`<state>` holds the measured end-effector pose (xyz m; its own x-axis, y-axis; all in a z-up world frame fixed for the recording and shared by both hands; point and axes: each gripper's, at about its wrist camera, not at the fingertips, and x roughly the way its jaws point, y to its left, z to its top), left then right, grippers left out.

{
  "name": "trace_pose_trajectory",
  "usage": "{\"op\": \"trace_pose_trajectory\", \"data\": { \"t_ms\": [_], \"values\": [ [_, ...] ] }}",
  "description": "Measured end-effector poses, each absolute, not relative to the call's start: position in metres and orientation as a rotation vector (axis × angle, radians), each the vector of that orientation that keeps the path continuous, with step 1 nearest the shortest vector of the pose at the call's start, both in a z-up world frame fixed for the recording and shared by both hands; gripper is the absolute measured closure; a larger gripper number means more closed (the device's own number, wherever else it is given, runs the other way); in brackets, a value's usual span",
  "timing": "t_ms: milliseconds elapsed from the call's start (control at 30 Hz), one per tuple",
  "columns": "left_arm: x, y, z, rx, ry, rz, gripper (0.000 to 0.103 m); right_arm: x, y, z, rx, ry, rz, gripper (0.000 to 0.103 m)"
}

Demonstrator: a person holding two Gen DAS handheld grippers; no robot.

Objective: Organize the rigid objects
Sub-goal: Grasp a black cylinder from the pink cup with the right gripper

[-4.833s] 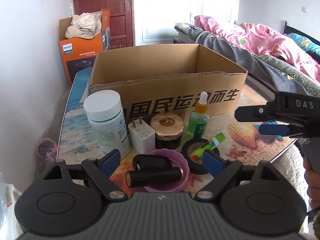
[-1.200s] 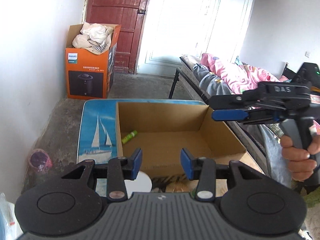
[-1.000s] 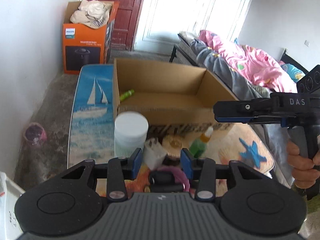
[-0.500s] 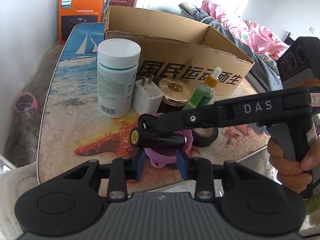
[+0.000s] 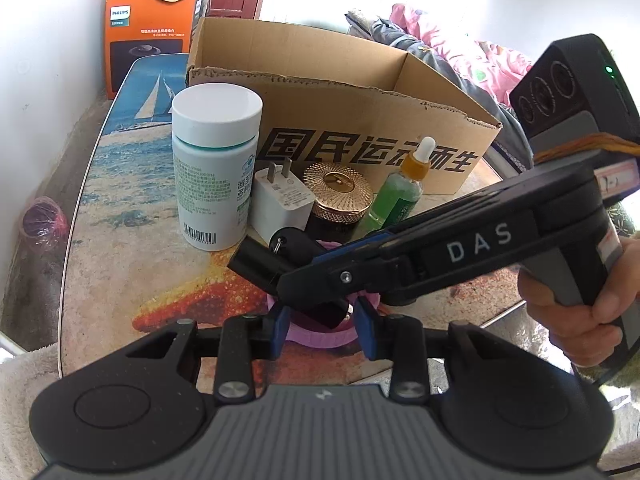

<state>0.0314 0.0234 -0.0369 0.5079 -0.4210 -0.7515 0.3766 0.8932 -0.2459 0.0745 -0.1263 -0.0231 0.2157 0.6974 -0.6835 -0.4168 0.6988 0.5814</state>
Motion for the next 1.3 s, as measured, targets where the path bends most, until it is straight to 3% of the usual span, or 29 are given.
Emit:
{"op": "trace_pose_trajectory", "data": {
  "t_ms": [167,400,567,633,667,1000,1200,1300],
  "values": [
    [0.032,0.026,-0.038,-0.056,0.914,-0.471,0.067,0.077,-0.134,-0.029,0.352,1.151,0.797,0.072],
    [0.030,0.023,-0.038,-0.034,0.899,-0.451,0.063,0.082,-0.159,-0.060,0.665,1.239,0.779,0.074],
    [0.028,0.024,-0.037,-0.032,0.888,-0.442,0.072,0.074,-0.168,-0.070,0.788,1.196,0.710,0.074],
    [0.029,0.025,-0.038,-0.043,0.893,-0.448,0.088,0.070,-0.168,-0.072,0.814,1.186,0.695,0.075],
    [0.030,0.026,-0.039,-0.053,0.908,-0.460,0.090,0.069,-0.166,-0.073,0.812,1.190,0.692,0.075],
    [0.021,0.031,-0.033,-0.036,0.884,-0.460,0.088,0.057,-0.144,-0.039,0.648,1.109,0.650,0.070],
    [0.024,0.041,-0.024,-0.053,0.847,-0.445,0.085,0.055,-0.143,-0.008,0.521,0.988,0.624,0.061],
    [0.032,0.046,-0.024,-0.076,0.848,-0.429,0.079,0.060,-0.138,-0.002,0.482,0.964,0.616,0.059]
  ]
}}
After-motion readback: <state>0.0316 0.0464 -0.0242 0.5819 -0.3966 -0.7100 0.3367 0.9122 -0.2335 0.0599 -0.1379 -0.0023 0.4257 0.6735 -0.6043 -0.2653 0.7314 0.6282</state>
